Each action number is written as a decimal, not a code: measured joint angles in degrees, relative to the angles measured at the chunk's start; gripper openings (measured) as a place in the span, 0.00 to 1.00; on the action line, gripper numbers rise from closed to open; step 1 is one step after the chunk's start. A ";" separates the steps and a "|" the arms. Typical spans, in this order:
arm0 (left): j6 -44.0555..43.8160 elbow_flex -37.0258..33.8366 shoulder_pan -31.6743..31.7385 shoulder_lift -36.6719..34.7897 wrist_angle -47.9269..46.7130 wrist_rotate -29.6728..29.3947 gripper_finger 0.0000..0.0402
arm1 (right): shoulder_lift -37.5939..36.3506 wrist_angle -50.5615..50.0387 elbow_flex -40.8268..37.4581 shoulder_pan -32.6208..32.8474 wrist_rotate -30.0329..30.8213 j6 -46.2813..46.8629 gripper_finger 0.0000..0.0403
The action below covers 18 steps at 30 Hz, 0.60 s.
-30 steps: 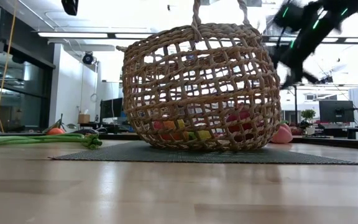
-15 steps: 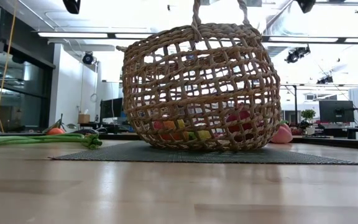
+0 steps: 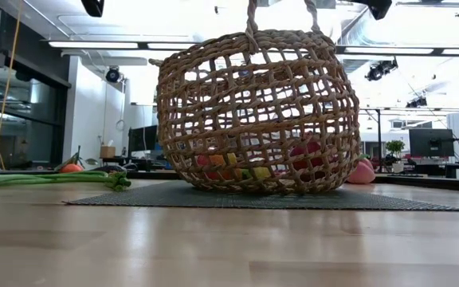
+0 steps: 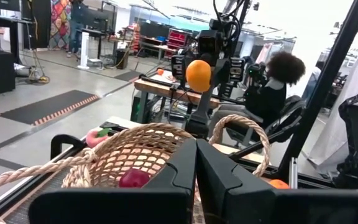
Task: Build produce basket
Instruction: Put the lemon into the woven basket
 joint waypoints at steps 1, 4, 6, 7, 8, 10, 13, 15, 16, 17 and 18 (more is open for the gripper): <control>-0.01 0.00 0.00 0.00 0.00 -0.02 0.00 | 0.02 -0.02 0.00 0.02 0.00 0.00 0.55; 0.00 0.00 0.00 0.00 0.00 -0.04 0.00 | 0.05 -0.05 0.00 0.00 -0.02 0.38 0.55; -0.01 0.00 0.00 0.00 -0.02 -0.04 0.00 | 0.04 -0.03 0.00 0.00 0.08 1.35 0.55; -0.04 0.00 0.00 0.00 -0.02 -0.04 0.00 | 0.07 0.26 0.00 0.01 0.55 2.69 0.55; -0.15 0.00 0.00 0.00 -0.02 -0.04 0.00 | 0.14 1.11 0.00 0.00 1.52 4.71 0.55; -0.17 0.00 0.00 0.00 -0.02 -0.04 0.00 | 0.83 4.41 0.00 0.00 3.35 9.19 0.55; -0.11 0.00 0.00 0.00 -0.02 -0.53 0.00 | 3.89 8.45 0.73 0.00 3.70 12.48 0.55; -0.03 0.00 0.00 0.01 -0.02 -1.54 0.00 | 7.80 8.63 3.42 0.00 2.86 13.16 0.55; -0.02 0.00 0.00 0.00 -0.04 -1.97 0.00 | 10.24 7.91 5.30 0.00 2.04 13.27 0.55; 0.00 0.00 0.00 0.00 -0.04 -2.50 0.00 | 12.73 6.69 7.30 0.00 1.76 13.30 0.55; 0.00 0.00 0.02 0.00 -0.04 -2.71 0.00 | 15.32 5.39 9.72 0.00 1.40 13.80 0.55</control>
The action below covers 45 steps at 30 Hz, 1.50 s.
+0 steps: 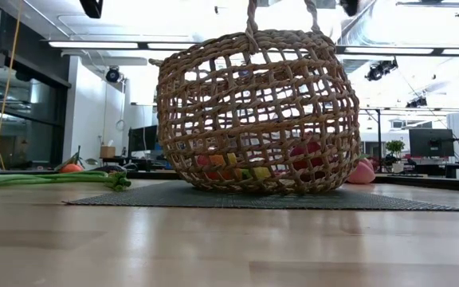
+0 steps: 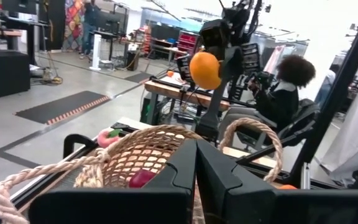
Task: Build produce basket
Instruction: Put the lemon into the woven basket
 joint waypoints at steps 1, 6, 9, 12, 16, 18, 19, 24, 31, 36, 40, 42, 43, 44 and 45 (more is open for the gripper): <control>0.00 0.00 0.00 0.00 0.00 -0.04 0.00 | 2.56 -0.87 2.74 0.00 -0.56 0.37 0.55; -0.59 0.00 0.00 0.04 -0.02 -0.09 0.00 | 14.28 -4.66 15.65 0.45 -3.55 1.26 0.55; -1.51 0.00 0.00 0.04 -0.04 -0.13 0.00 | 20.58 -5.37 21.97 1.27 -5.99 4.33 0.55; -1.51 0.00 0.00 0.04 -0.04 -0.20 0.00 | 25.94 -5.86 27.12 2.51 -7.98 6.63 0.55; -1.49 0.00 0.00 0.04 -0.04 -1.50 0.00 | 32.19 -8.69 31.81 4.31 -7.92 10.53 0.55; -1.49 0.00 0.00 0.04 -0.04 -1.65 0.00 | 34.43 -8.99 32.95 5.06 -6.57 13.89 0.55; -1.49 0.00 0.00 0.04 -0.07 -1.64 0.00 | 35.54 -8.97 33.24 5.34 -6.01 15.83 0.55; -0.12 0.00 0.00 0.04 -0.11 -1.64 0.00 | 40.39 -9.46 33.18 5.73 -5.42 25.56 0.55; 1.53 0.00 0.00 0.04 -0.11 -1.64 0.00 | 45.10 -19.13 32.99 5.70 2.73 33.49 0.55; 1.53 0.00 0.00 0.04 -0.09 -1.64 0.00 | 47.54 -22.92 32.99 4.85 3.43 37.64 0.55; 1.54 0.00 0.00 0.04 -0.08 -1.64 0.00 | 49.74 -24.08 33.01 4.56 4.29 38.00 0.55; 1.53 0.00 0.00 0.04 -0.07 -1.71 0.00 | 51.15 -25.40 33.01 4.18 5.51 38.26 0.55; 1.53 0.00 0.00 0.04 -0.07 -1.81 0.00 | 51.73 -25.98 33.01 4.00 5.81 38.53 0.55; 1.53 0.00 0.00 0.04 -0.07 -2.00 0.00 | 52.37 -26.70 33.01 3.83 6.09 38.96 0.55; 1.53 0.00 0.00 0.04 -0.07 -2.18 0.00 | 53.00 -27.20 33.01 3.59 6.59 39.12 0.55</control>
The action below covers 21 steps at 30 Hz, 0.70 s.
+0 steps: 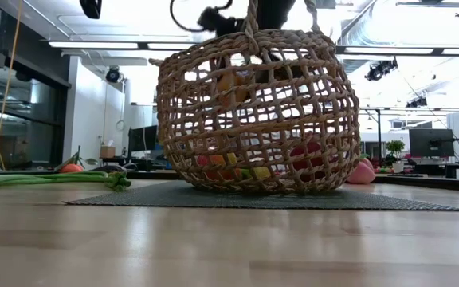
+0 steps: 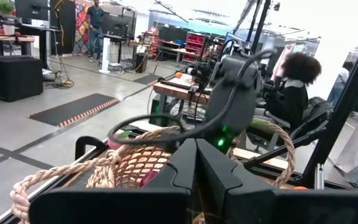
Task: Build produce basket
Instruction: Put the lemon into the woven basket
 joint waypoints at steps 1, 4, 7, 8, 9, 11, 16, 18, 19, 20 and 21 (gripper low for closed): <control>0.00 0.00 0.00 0.00 0.00 -0.17 0.00 | 0.66 -0.79 0.00 -0.19 0.38 0.00 0.55; 0.00 0.00 0.00 0.00 0.00 -0.32 0.00 | 2.90 -2.68 -0.03 -0.88 3.61 0.43 0.55; -0.02 0.00 0.00 0.00 0.02 -0.39 0.00 | 4.21 -3.40 -0.04 -1.66 7.65 2.90 0.55; 0.00 0.00 0.00 0.00 0.00 -0.39 0.00 | 4.83 -3.70 -0.02 -1.97 8.40 3.19 0.55; 0.00 0.00 0.00 0.00 0.02 -0.39 0.00 | 5.45 -3.84 -0.02 -2.25 8.69 3.26 0.55; 0.00 0.00 0.00 0.00 0.02 -0.44 0.00 | 6.69 -4.37 -0.02 -2.74 8.59 3.28 0.55; 0.00 0.00 0.00 0.00 0.02 -0.57 0.00 | 9.39 -5.60 0.00 -3.93 9.96 3.29 0.55; 0.00 0.00 0.00 0.00 0.00 -0.57 0.00 | 10.23 -5.58 -0.02 -4.41 11.75 3.32 0.55; 0.00 0.00 0.00 0.00 0.02 -0.63 0.00 | 10.53 -5.43 -0.02 -4.61 12.66 3.32 0.55; 0.00 0.00 0.00 0.00 0.02 -0.71 0.00 | 10.67 -5.41 -0.02 -4.92 13.21 3.28 0.55; 0.02 0.00 0.00 0.00 0.02 -0.77 0.00 | 10.85 -5.63 -0.02 -5.23 13.49 3.28 0.55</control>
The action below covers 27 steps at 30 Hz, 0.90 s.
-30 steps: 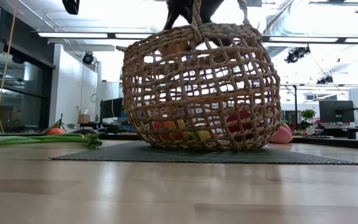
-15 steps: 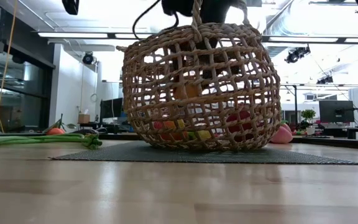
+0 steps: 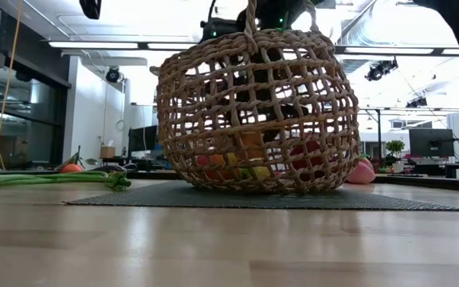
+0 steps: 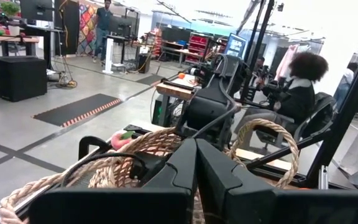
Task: Build produce basket
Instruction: Put the lemon into the woven basket
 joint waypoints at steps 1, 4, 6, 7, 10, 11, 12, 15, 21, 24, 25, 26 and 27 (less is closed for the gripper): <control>0.04 0.00 0.00 0.00 0.00 0.00 0.00 | 0.19 0.13 0.00 -0.18 0.12 0.05 0.55; 0.64 0.00 0.00 0.00 -0.02 0.00 0.00 | 0.37 0.24 0.00 -0.67 0.38 0.76 0.55; 0.88 0.00 0.00 0.00 -0.02 -0.02 0.00 | 0.35 0.19 0.00 -0.80 0.59 1.70 0.55; 0.88 0.00 0.00 0.00 -0.04 -0.18 0.00 | 0.35 0.09 0.00 -0.80 0.42 2.20 0.55; 0.88 0.00 0.00 0.00 -0.07 -0.42 0.00 | 0.35 0.14 0.00 -0.78 -0.39 2.25 0.55; 0.88 0.00 0.00 0.00 -0.07 -0.42 0.00 | 0.35 0.09 0.00 -0.78 -0.41 1.39 0.55; 0.88 0.00 0.00 0.00 -0.07 -0.42 0.00 | 0.35 0.15 0.00 -0.74 -0.41 0.38 0.55; 0.88 0.00 0.00 0.00 -0.09 -0.42 0.00 | 0.35 0.23 0.00 -0.74 -0.44 -1.37 0.55; 0.11 0.00 0.00 0.00 -0.20 -0.41 0.00 | 0.35 -0.22 0.00 -0.76 -0.12 0.73 0.57; 0.03 0.00 0.00 0.00 -0.22 -0.39 0.00 | 0.35 -0.66 0.00 -0.75 0.03 1.06 0.64; 0.03 0.00 0.00 0.00 -0.22 -0.39 0.00 | 0.35 -0.79 0.00 -0.76 0.07 1.00 0.67; 0.03 0.00 0.00 0.00 -0.22 -0.39 0.00 | 0.35 -0.91 0.00 -0.76 0.07 0.96 0.71; 0.03 0.00 0.00 0.00 -0.22 -0.39 0.00 | 0.35 -1.05 0.00 -0.76 0.07 0.99 0.74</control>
